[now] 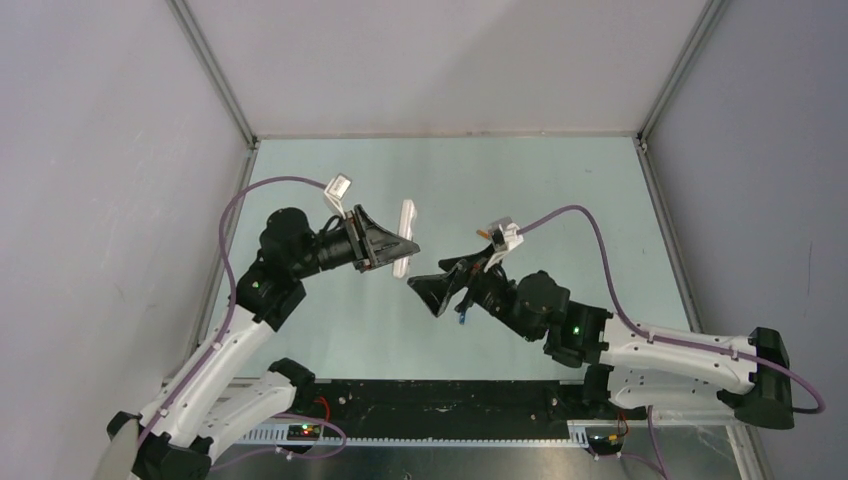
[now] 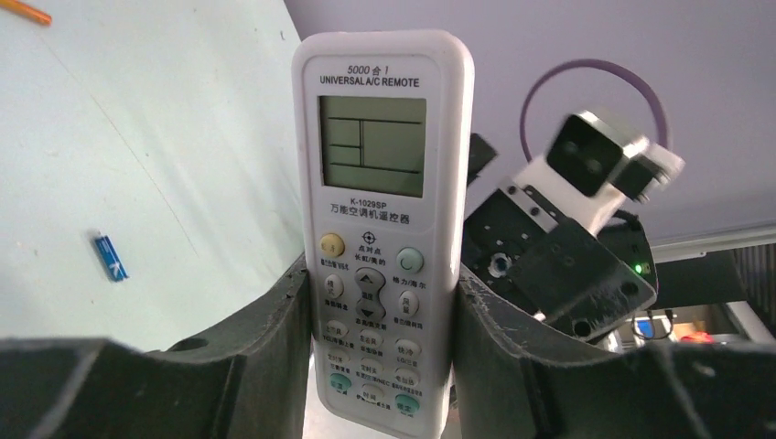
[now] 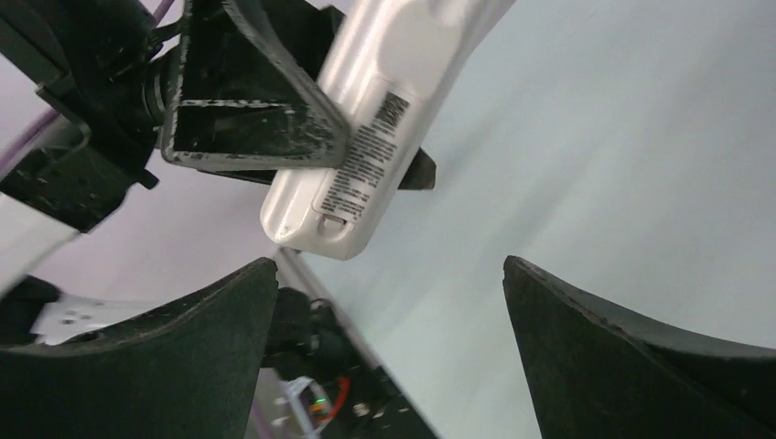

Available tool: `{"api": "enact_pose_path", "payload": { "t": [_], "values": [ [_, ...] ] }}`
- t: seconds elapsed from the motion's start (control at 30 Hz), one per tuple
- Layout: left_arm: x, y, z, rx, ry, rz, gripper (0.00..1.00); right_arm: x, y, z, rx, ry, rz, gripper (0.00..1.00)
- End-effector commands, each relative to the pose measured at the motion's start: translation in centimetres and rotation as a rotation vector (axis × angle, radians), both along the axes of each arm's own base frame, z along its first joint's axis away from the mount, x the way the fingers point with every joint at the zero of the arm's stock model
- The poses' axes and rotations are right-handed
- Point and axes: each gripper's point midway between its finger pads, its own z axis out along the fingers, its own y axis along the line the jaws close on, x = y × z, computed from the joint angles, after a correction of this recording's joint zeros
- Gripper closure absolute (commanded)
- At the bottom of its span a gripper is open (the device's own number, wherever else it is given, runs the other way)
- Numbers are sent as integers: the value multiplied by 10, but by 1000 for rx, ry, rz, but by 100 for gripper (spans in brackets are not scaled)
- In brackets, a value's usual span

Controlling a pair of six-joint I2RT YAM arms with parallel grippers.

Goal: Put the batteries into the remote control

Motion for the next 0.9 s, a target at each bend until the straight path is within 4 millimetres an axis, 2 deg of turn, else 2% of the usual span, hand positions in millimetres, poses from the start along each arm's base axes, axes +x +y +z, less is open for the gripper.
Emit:
{"api": "enact_pose_path", "payload": {
  "t": [0.0, 0.1, 0.3, 0.67, 0.87],
  "values": [
    [3, 6, 33, -22, -175, 34, 100, -16, 19, 9, 171, 304, 165, 2],
    [3, 7, 34, -22, -195, 46, 100, -18, 28, 10, 204, 375, 219, 2],
    [3, 7, 33, -17, -200, 49, 100, -26, 42, 29, 307, 415, 313, 1],
    [0, 6, 26, -17, -178, 34, 100, -14, 50, 41, 392, 434, 337, 5],
    [-2, 5, 26, -20, -177, 25, 100, -2, 56, 39, 404, 449, 331, 14]
  ]
}}
